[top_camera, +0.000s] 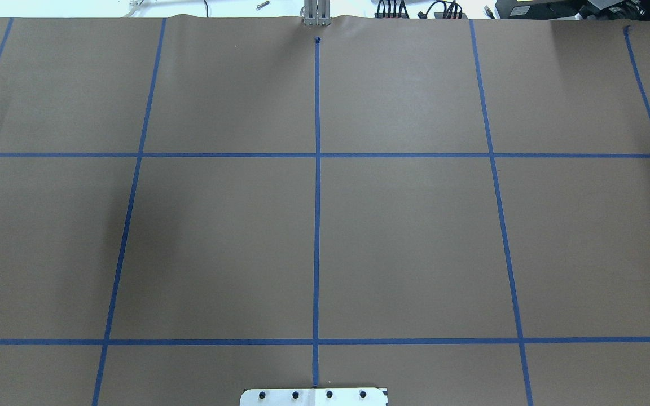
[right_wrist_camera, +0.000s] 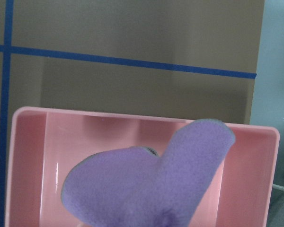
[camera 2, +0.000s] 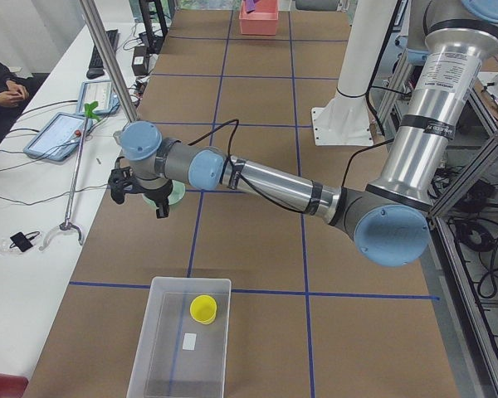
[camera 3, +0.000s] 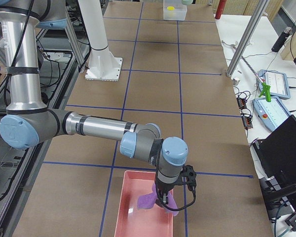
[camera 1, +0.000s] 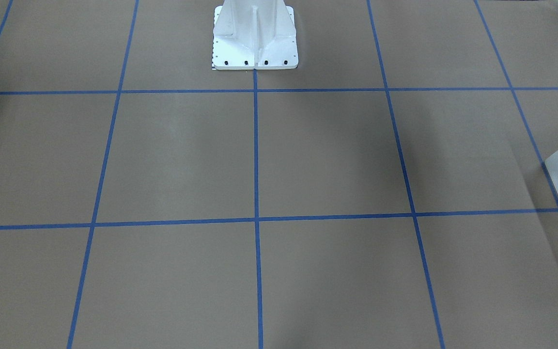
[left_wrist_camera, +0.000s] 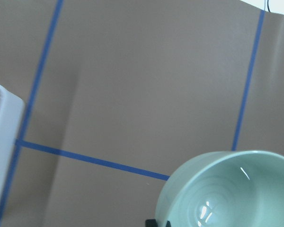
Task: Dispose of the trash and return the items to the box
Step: 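Carry the bowl left while the right gripper drops the cloth in the pink bin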
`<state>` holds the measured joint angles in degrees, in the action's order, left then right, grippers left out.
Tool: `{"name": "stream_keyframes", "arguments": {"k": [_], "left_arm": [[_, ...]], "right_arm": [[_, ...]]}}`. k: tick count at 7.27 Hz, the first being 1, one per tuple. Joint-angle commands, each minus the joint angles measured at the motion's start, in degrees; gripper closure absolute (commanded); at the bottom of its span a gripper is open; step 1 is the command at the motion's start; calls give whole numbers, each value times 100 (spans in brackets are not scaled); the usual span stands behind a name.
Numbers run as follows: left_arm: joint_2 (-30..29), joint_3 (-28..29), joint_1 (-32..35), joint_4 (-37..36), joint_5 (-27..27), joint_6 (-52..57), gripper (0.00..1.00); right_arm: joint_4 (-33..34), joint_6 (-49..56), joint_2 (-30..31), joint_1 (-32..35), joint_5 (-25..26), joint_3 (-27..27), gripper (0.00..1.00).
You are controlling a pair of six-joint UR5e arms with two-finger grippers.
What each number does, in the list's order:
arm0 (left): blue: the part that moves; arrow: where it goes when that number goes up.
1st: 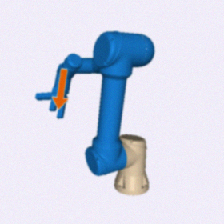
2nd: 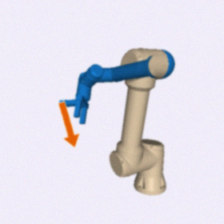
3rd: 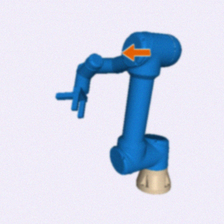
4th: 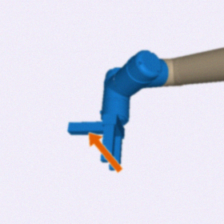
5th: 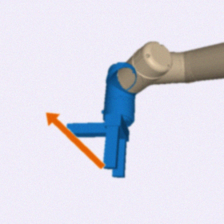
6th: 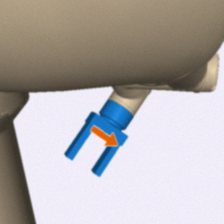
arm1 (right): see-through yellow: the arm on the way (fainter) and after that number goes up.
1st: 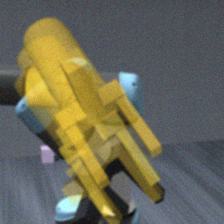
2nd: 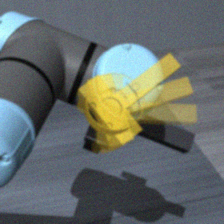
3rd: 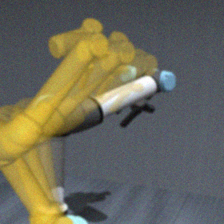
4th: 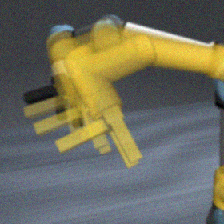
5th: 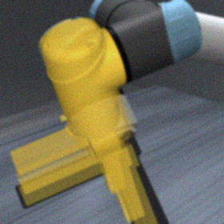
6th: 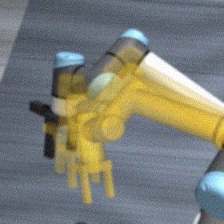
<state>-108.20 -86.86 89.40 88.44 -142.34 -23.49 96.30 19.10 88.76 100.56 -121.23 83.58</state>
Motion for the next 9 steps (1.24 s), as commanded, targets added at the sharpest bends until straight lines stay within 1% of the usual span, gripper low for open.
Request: {"name": "stream_keyframes", "arguments": {"k": [1,2,3,4,5,6,7,8,9], "left_arm": [[-122,667,419,-20,145,965,100],[-122,757,568,-2,415,1213,100],[-122,871,691,50,688,1311,100],[-122,1064,858,42,847,1425,100],[-114,1466,1025,103,936,1504,100],[-9,1757,1096,190,936,1470,100],[114,1934,1192,200,910,1218,100],[420,1945,1193,661,867,510,100],[736,2188,1176,1710,866,-497,100]], "right_arm": [[-294,23,447,-10,12,269,0],[-304,-3,554,-10,-6,525,0],[-296,-29,555,-10,-58,658,0],[-296,-64,512,-28,-546,738,0],[-235,-152,485,-132,-1204,1043,0],[-225,-544,520,-264,-1410,1386,0],[-217,-1174,537,-483,-1456,1789,0],[-138,-1720,546,-737,-1543,2220,0],[19,-2343,529,-1062,-1544,2676,0]]}}
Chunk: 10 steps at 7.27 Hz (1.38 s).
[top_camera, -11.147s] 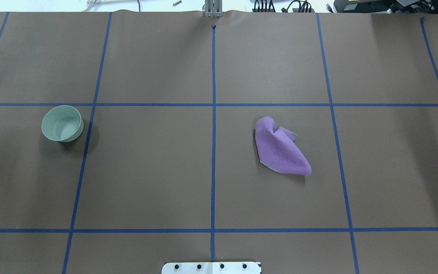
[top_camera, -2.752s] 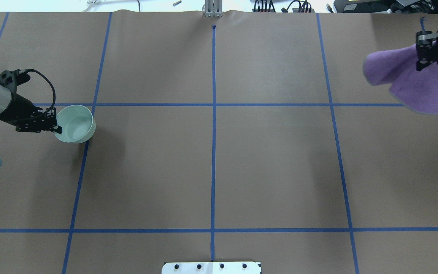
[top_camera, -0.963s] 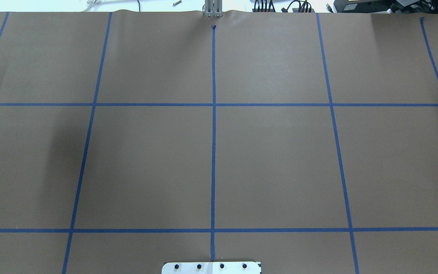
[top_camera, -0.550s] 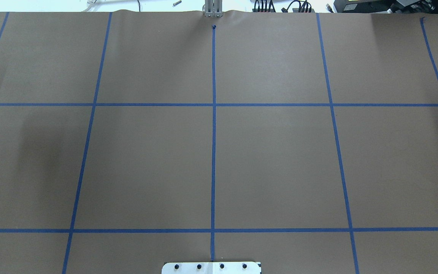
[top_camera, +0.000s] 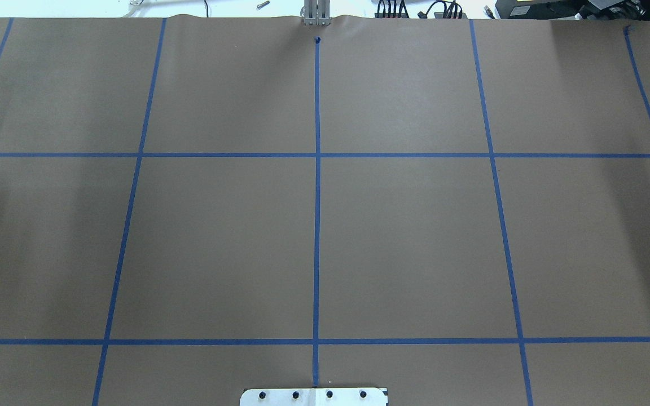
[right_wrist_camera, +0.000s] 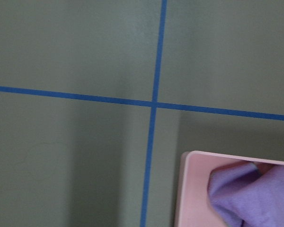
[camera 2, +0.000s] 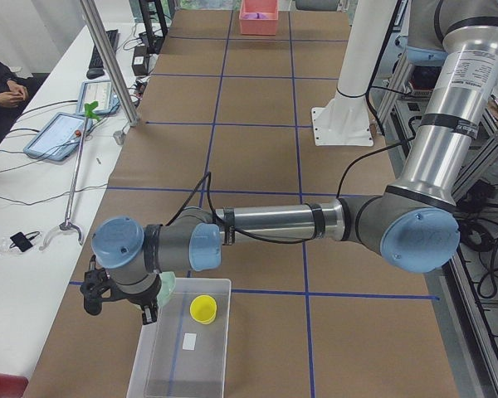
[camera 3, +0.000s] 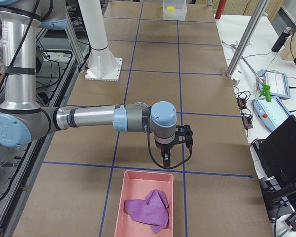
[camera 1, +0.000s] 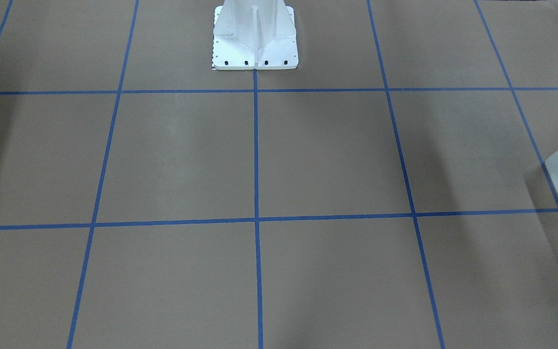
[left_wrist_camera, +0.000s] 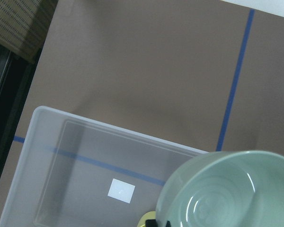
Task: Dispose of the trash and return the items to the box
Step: 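Carry the bowl left while the right gripper drops the cloth in the pink bin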
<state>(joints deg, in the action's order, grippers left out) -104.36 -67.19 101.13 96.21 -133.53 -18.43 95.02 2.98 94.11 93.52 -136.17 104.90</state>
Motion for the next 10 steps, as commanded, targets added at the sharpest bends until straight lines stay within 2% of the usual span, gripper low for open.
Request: {"name": "stream_keyframes", "arguments": {"k": [1,3,6,10], "left_arm": [[424,607,-14,1631,-6,-1448,100],[390,856,-23,1700,2,-1479,100],[372,1189,-75,1700,2,-1479,100],[346,1479,-689,1743,63,-1479,100]], "right_arm": [[192,-1251,-7,-596,-50,906,0],[192,-2236,-33,-1105,-50,1478,0],[175,-3221,-77,-1809,-32,1998,0],[166,-3410,10,-2066,125,2087,0]]}}
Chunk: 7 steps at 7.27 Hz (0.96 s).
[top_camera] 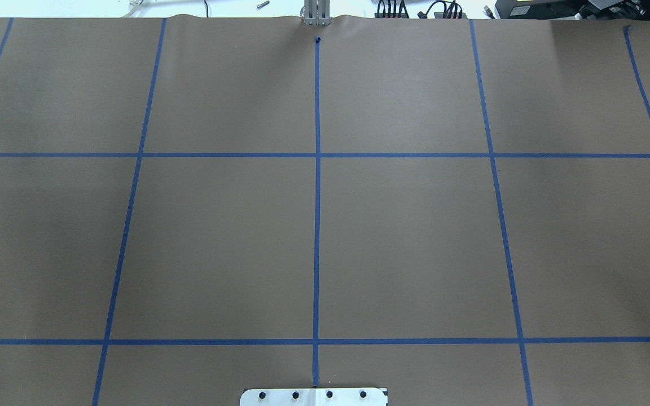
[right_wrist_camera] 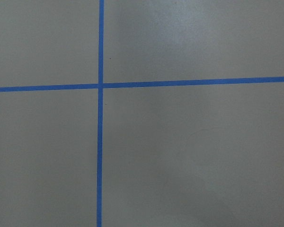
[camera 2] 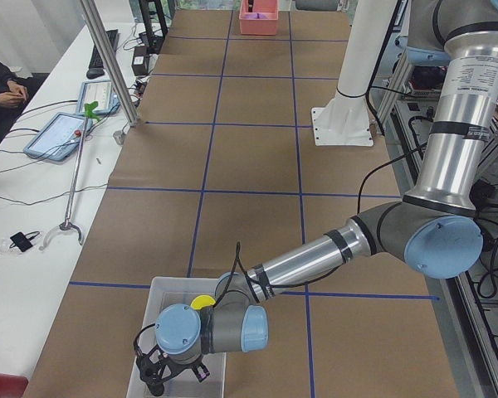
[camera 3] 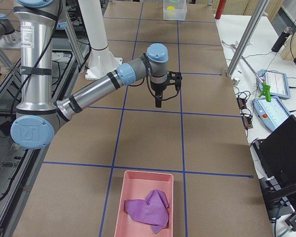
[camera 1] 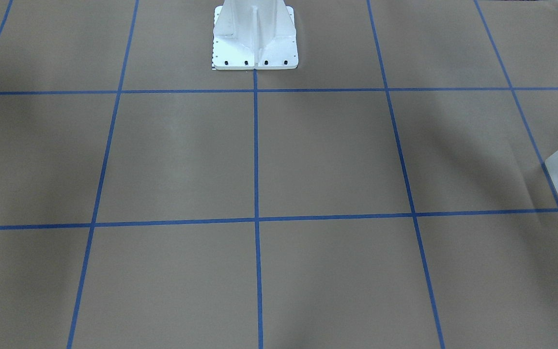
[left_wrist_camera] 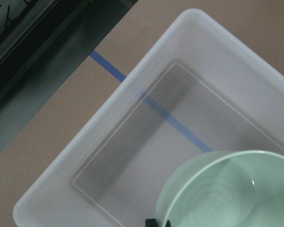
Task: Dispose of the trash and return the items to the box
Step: 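Lower the green bowl into the clear bin and open the left gripper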
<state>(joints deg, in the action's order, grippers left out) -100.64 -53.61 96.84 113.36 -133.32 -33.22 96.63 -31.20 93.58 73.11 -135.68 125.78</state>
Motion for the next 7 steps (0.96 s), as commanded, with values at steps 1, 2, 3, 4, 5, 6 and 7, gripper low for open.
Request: {"name": "stream_keyframes", "arguments": {"k": [1,2,3,4,5,6,7], "left_arm": [[-157,366,-488,46,200,0,100],[-149,386,-490,72,236,17,100],[-88,395,-499,124,245,44,100],[-62,404,-499,125,246,79,100],[-44,404,-499,125,376,88,100],[-9,386,-499,134,490,79,100],[0,386,-499,212,500,79,100]], "right_arm": [[14,35,90,-16,164,0,0],[14,44,142,-16,173,0,0],[14,44,143,-24,173,0,0],[14,44,134,-24,173,8,0],[14,44,134,-24,173,8,0],[14,35,134,-24,173,8,0],[14,35,134,-33,165,8,0]]}}
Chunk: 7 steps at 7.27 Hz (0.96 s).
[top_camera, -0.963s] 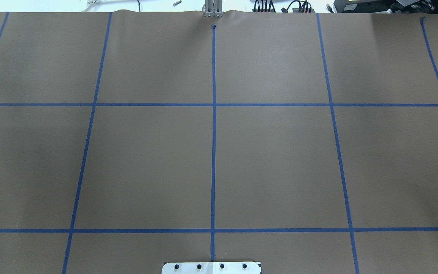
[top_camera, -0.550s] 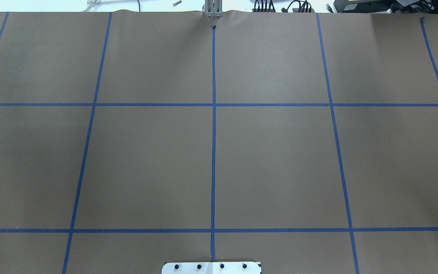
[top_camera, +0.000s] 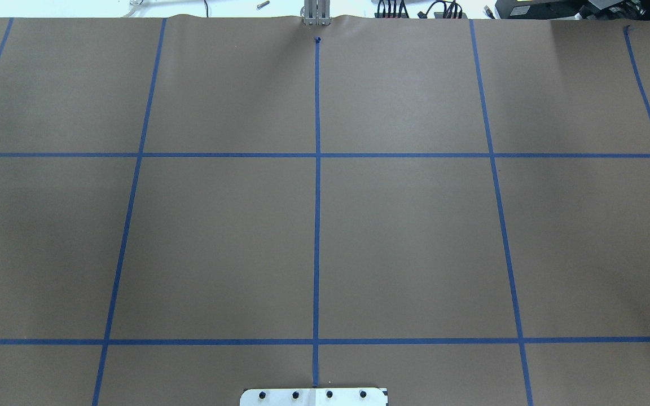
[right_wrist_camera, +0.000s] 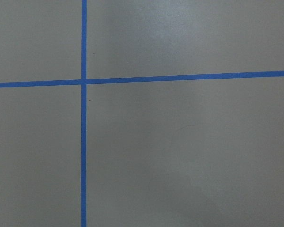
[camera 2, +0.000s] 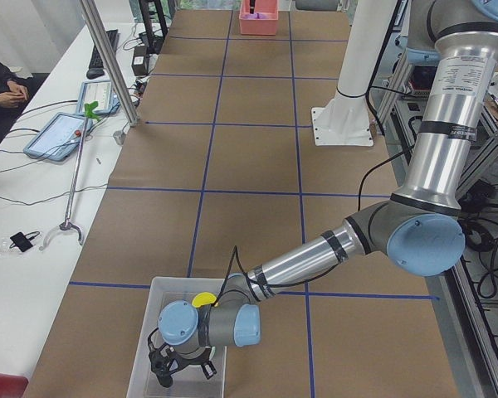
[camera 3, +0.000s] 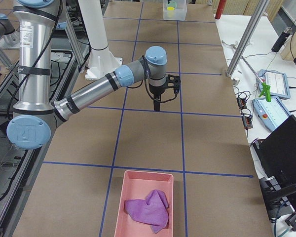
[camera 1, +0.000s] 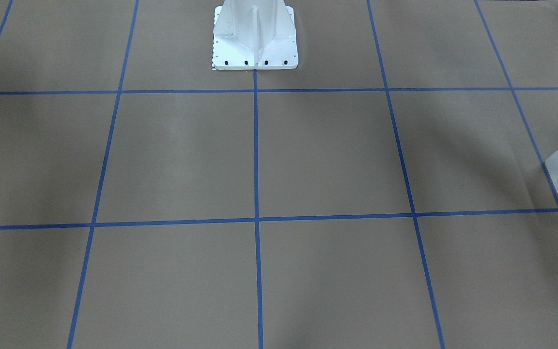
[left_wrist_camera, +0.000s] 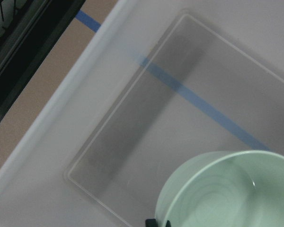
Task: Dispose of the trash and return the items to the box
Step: 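Lower the green bowl into the clear bin and open the left gripper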
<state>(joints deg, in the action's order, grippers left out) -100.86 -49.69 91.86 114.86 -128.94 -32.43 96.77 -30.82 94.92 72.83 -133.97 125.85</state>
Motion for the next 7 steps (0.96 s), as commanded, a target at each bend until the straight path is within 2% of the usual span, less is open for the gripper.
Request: {"name": "stream_keyframes", "arguments": {"k": [1,2,4,6,7], "left_arm": [[13,-40,8,107,62,-26,37],[22,-67,34,359,62,-79,2],[31,-512,532,406,54,25,1],[267,-1442,762,363,80,53,1],[277,-2012,842,345,37,70,1]], "right_arm": [[0,-3,0,-6,-7,1,0],[0,-3,-9,-6,-7,9,0],[0,5,9,55,-7,53,0],[0,58,209,230,2,62,0],[0,467,446,336,46,27,0]]}}
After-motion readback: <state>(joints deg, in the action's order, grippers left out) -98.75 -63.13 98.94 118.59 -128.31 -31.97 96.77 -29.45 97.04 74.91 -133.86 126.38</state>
